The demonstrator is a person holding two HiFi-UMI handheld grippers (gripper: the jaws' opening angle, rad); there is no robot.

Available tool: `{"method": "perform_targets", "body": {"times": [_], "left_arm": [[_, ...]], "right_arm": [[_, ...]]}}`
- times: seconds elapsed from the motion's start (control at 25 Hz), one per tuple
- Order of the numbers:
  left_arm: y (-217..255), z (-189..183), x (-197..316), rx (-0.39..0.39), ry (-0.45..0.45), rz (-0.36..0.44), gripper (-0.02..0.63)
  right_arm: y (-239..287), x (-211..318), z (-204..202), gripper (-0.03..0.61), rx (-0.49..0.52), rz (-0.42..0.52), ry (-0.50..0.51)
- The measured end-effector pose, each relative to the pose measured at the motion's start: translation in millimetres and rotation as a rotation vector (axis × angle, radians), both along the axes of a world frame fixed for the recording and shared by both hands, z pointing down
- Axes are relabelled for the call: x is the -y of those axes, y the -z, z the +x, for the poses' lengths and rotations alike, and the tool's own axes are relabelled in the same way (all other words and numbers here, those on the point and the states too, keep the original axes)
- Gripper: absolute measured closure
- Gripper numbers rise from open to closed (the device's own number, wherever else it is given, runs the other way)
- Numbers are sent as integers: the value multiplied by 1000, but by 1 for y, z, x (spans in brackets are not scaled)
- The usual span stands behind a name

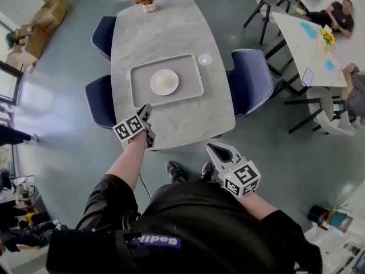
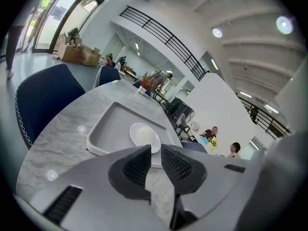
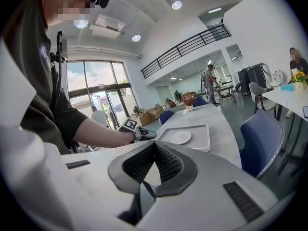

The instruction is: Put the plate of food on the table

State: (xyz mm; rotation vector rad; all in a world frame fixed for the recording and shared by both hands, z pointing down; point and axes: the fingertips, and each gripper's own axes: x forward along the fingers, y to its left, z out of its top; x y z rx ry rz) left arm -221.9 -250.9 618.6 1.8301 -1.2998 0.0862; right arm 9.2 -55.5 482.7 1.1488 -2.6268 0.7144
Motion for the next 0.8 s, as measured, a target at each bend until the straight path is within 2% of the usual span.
{"method": "perform_targets", "body": {"times": [0.48,0.8], "left_arm": [[51,15,-42,-23,-37,138,543],[86,35,-76,-87,-84,203,545]], "right_arm": [[9,-4,-7,568,4,34,27],[8,-7,-14,568,8,35,49]]}}
